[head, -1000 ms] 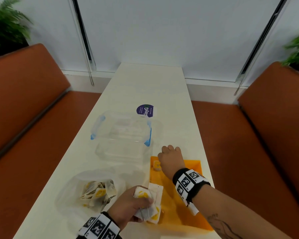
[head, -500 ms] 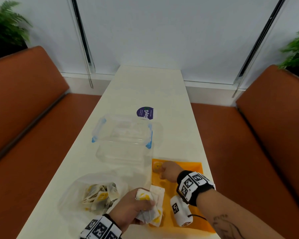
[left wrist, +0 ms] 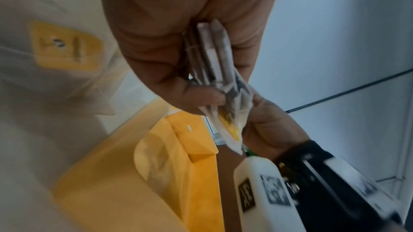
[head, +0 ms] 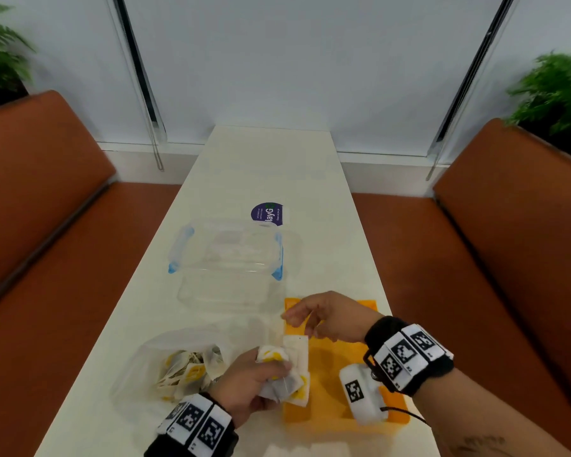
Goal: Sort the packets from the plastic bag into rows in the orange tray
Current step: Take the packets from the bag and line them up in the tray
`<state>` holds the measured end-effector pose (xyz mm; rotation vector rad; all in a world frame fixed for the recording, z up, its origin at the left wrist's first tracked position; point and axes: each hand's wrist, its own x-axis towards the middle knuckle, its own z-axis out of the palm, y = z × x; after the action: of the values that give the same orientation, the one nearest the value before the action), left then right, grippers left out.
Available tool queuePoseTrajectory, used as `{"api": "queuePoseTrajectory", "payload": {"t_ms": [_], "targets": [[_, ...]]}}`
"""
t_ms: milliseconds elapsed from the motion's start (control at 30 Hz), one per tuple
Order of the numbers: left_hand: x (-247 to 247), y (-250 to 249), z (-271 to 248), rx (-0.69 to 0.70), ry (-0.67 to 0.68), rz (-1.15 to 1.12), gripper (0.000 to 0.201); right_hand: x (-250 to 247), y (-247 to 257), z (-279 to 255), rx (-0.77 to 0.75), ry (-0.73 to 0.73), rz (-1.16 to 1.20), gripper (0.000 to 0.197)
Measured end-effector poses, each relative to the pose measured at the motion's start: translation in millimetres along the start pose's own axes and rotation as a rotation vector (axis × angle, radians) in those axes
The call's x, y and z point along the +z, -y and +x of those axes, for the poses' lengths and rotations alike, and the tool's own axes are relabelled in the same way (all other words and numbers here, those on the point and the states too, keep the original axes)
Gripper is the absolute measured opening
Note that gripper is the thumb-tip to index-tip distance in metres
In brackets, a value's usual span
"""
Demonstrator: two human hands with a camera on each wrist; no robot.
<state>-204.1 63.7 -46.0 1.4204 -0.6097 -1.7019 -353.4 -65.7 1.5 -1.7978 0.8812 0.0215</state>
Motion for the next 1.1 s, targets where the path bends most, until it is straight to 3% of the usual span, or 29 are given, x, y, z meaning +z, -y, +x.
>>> {"api": "queuePoseTrajectory", "payload": {"t_ms": [100, 200, 267, 433, 567, 633, 800, 1000, 1100], "targets": [[4.9, -5.7, 1.5, -0.023, 0.041, -0.128, 0.009, 4.3, 3.2, -14.1, -0.151, 0.019, -0.03, 0.049], [7.9, -7.8, 6.5, -0.021, 0.068, -0.198, 0.011, 3.8, 0.4, -17.8, -0.146, -0.087, -0.022, 0.022], [8.7, -7.5, 9.4, -0.019, 0.049, -0.203, 0.008, 0.6, -1.7, -20.9, -0.125, -0.153, -0.002, 0.015], [11.2, -5.4, 9.1, -0.047, 0.033, -0.24, 0.009, -2.4, -4.0, -28.5, -0.128, -0.256, -0.179, 0.009], [7.7, -3.5, 6.8, -0.065, 0.011, -0.245, 0.008, -13.8, -0.8, -22.7, -0.065, -0.311, -0.295, 0.016], [5.4, -1.8, 4.7, -0.066, -0.002, -0.221, 0.006, -14.5, 0.0, -14.3, 0.012, -0.294, -0.451, 0.006], [3.1, 1.7, 0.3, -0.077, 0.01, -0.168, 0.012, 4.1, 3.2, 22.5, 0.106, -0.199, -0.845, 0.021], [-0.7, 4.0, 1.6, -0.094, 0.033, -0.13, 0.013, 15.8, 5.4, 56.0, 0.118, -0.017, -0.984, 0.03], [-1.4, 6.5, 1.6, -0.104, 0.022, -0.121, 0.014, 20.3, 4.0, 66.7, 0.112, -0.039, -1.025, 0.027]]}}
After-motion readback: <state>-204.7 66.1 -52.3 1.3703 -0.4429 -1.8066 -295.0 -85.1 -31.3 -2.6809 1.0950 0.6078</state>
